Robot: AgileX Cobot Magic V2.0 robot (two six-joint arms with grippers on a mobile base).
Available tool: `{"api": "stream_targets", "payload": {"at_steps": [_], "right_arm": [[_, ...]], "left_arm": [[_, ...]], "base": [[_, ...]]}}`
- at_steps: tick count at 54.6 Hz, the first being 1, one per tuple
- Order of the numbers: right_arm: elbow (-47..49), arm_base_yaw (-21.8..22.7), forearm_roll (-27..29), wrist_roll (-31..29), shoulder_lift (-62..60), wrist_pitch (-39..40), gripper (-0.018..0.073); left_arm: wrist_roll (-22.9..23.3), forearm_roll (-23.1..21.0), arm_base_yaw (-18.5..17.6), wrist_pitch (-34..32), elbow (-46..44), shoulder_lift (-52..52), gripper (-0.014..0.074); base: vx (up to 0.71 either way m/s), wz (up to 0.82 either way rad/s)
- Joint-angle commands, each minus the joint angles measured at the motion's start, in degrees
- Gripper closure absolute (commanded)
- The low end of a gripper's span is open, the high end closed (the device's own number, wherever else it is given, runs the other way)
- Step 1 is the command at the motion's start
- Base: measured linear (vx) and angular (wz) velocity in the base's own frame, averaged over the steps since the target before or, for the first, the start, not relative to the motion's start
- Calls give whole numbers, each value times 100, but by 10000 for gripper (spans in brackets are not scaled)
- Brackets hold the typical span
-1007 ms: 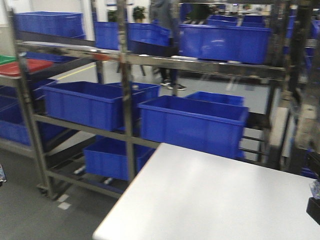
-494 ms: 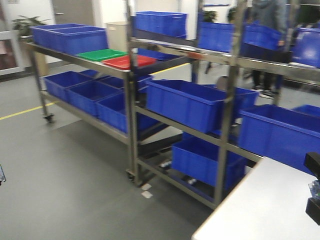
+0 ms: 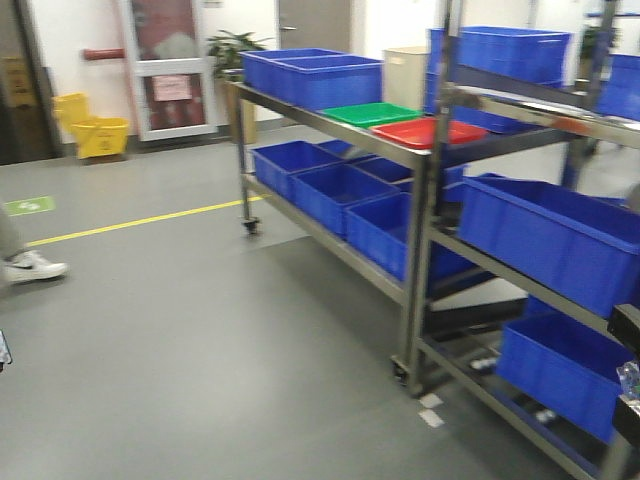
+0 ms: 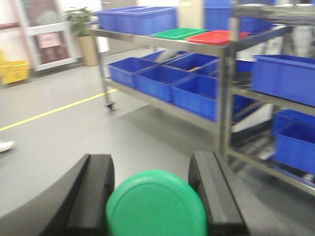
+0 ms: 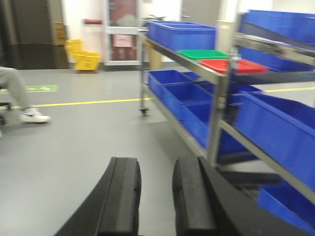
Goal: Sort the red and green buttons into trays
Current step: 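Drive the base up to the table with green and red trays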
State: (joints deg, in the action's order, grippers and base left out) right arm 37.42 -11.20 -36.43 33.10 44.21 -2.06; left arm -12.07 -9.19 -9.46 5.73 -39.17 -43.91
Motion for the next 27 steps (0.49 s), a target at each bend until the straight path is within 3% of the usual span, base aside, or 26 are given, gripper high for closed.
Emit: {"api": "stream_targets", "payload": {"at_steps": [1,27], "right_arm": [[219,-14,-26,-36,-46,408,568],[219,-14,-25,-36,-46,406,568]], "left_arm": [[45,-67,-39,-504,-237,27,603],[45,-67,-39,-504,-237,27,603]], "base": [[19,59],[21,49]]}}
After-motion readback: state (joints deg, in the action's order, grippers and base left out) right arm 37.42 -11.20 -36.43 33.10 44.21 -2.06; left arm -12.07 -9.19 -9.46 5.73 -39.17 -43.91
